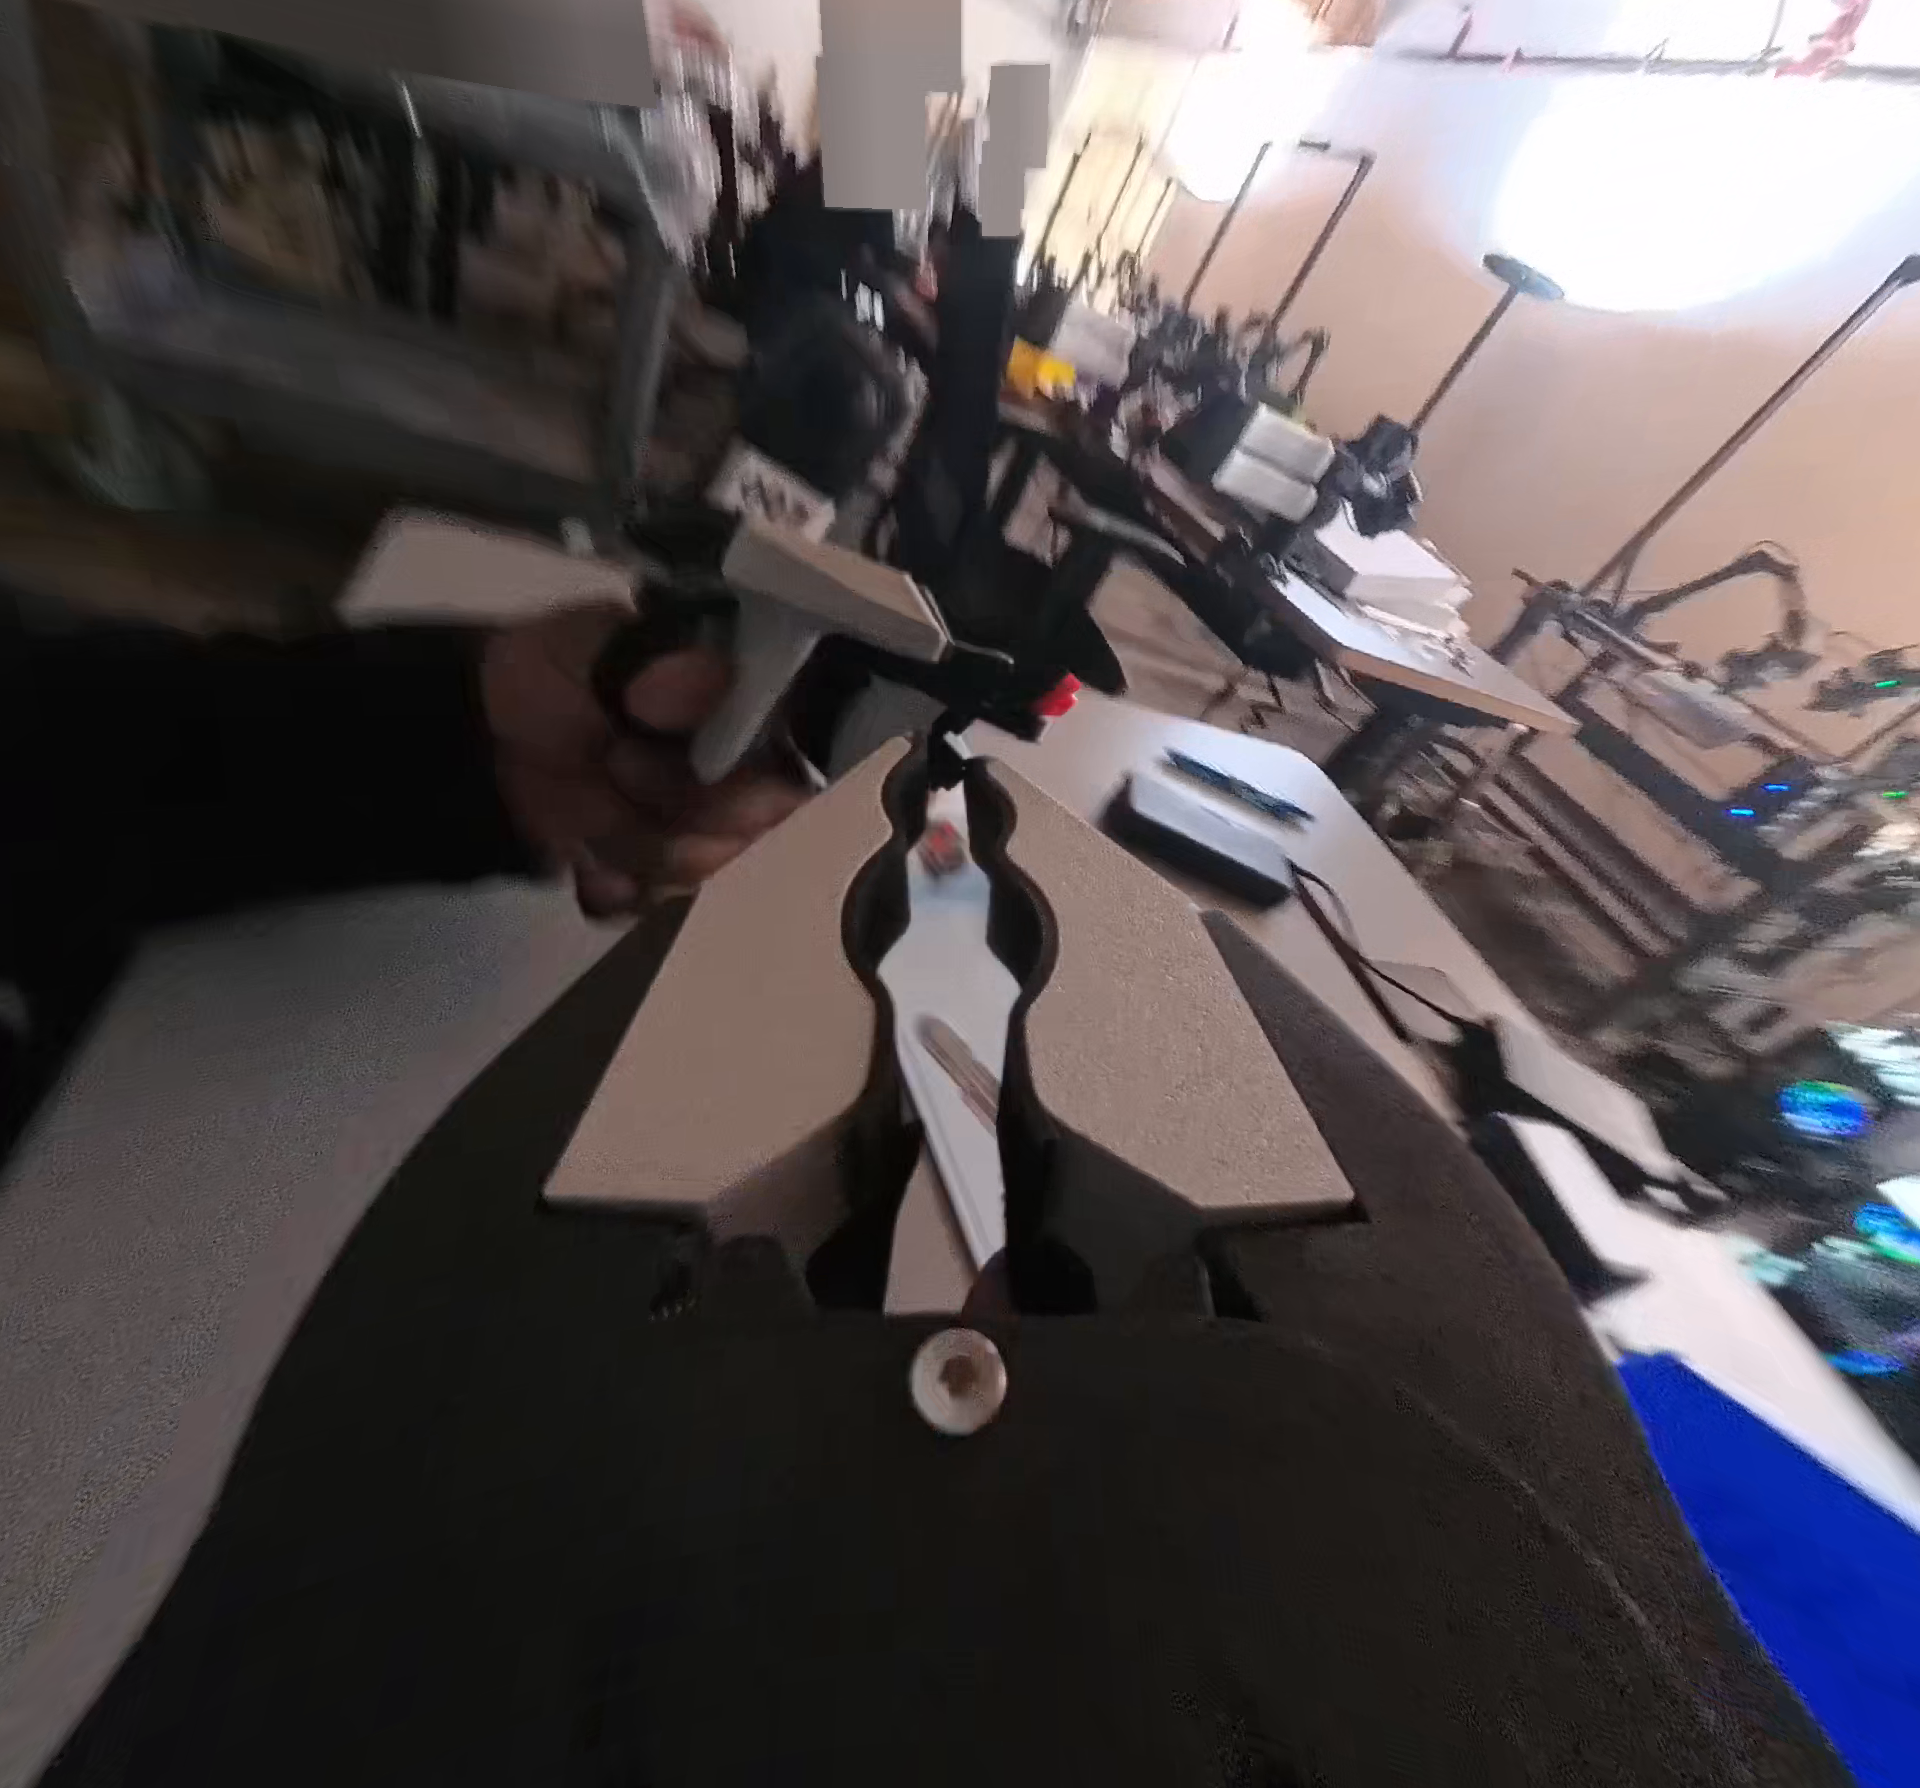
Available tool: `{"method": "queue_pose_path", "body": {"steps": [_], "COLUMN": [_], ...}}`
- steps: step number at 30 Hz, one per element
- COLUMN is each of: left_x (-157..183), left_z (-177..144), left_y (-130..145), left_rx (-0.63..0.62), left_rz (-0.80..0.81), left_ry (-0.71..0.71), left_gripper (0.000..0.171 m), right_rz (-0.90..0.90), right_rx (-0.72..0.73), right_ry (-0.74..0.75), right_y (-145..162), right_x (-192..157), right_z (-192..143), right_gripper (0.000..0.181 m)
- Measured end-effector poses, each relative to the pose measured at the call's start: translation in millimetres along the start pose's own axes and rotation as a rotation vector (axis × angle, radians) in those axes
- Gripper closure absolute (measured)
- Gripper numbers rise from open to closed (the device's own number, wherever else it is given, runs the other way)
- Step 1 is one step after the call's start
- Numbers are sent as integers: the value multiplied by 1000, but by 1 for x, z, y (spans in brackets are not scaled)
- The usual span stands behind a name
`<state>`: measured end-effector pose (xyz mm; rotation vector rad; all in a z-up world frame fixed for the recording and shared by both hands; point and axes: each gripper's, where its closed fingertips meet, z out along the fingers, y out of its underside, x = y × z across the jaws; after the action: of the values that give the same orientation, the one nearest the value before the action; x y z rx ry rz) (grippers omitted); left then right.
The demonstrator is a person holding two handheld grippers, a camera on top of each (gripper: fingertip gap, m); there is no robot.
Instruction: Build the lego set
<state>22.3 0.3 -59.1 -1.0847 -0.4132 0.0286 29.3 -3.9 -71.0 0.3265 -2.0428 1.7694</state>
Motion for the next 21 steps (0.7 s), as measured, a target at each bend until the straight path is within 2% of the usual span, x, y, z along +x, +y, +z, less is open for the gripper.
{"method": "queue_pose_path", "body": {"steps": [5,8,16,19,21], "left_x": [-16,-16,-31,-29,-29], "left_z": [-5,-2,-6,-4,-3], "left_y": [11,21,35,42,48], "left_rx": [-106,-161,-236,-272,-300], "left_rz": [-22,-46,-92,-120,-132], "left_ry": [-97,-103,-186,-176,-171], "left_gripper": [137,136,132,130,138], "right_rz": [-466,-660,-753,-781,-809], "right_rx": [-365,-492,-526,-521,-515], "right_ry": [-29,-55,-73,-83,-88], "right_y": [34,49,55,52,49], "right_x": [4,4,1,-1,-2], "right_z": [1,1,2,3,3], "right_gripper": [174,174,173,173,173]}}
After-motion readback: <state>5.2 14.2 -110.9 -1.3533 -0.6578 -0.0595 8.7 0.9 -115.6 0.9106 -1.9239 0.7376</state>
